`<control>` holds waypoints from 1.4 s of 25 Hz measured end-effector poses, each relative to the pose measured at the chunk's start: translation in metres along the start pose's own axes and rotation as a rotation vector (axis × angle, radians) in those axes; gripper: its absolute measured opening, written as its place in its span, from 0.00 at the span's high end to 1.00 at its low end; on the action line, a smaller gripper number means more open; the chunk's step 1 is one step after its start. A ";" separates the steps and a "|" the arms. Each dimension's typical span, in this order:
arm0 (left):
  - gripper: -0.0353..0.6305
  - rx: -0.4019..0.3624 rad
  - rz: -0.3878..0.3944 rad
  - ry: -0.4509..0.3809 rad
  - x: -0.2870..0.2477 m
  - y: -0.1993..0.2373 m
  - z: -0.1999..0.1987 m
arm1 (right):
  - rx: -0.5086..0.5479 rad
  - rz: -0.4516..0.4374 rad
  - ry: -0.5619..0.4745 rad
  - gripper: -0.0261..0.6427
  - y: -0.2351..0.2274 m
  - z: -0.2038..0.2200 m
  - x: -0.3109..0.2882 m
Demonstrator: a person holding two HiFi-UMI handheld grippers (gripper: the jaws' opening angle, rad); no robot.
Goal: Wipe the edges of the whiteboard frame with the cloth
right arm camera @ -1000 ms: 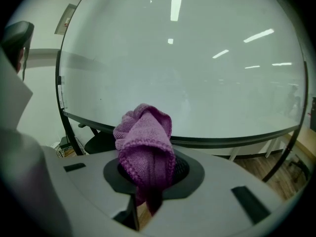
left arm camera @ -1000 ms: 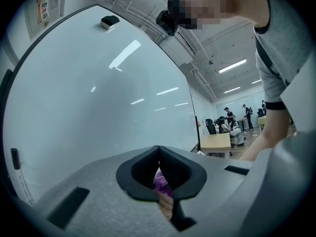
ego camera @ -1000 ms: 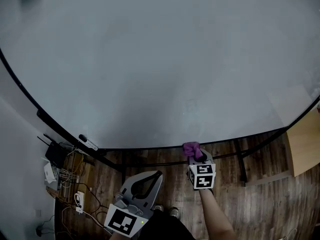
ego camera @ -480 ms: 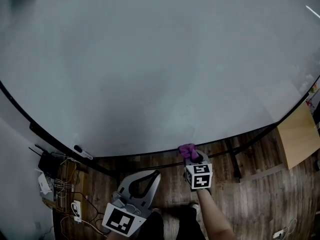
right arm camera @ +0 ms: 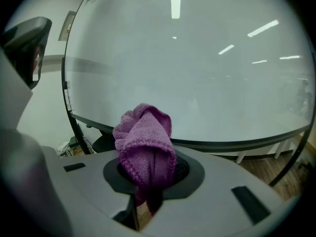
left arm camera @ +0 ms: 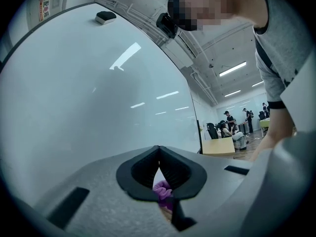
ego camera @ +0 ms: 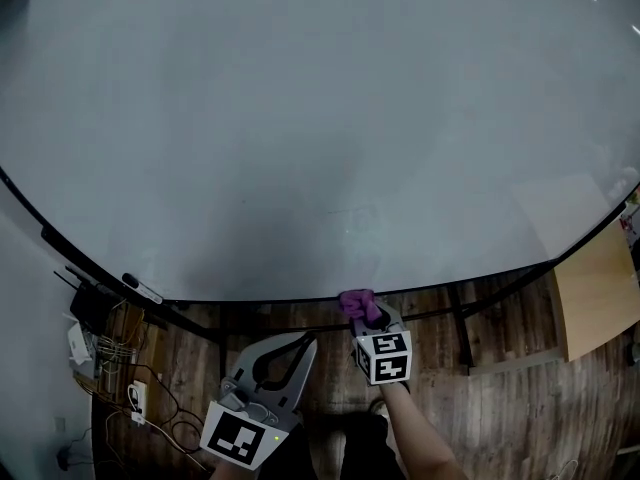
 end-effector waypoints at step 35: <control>0.92 -0.054 -0.144 -0.005 -0.078 -0.071 0.013 | 0.016 -0.150 -0.007 0.85 -0.087 -0.001 0.024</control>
Point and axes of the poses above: the fingertips, and each gripper's own axes: x backward along the fingers, y to its left, z out of its underside, the point moved 4 cm from there along x, backward along the fingers, and after that the axes turned 15 degrees about -y, right-handed, at the moved point
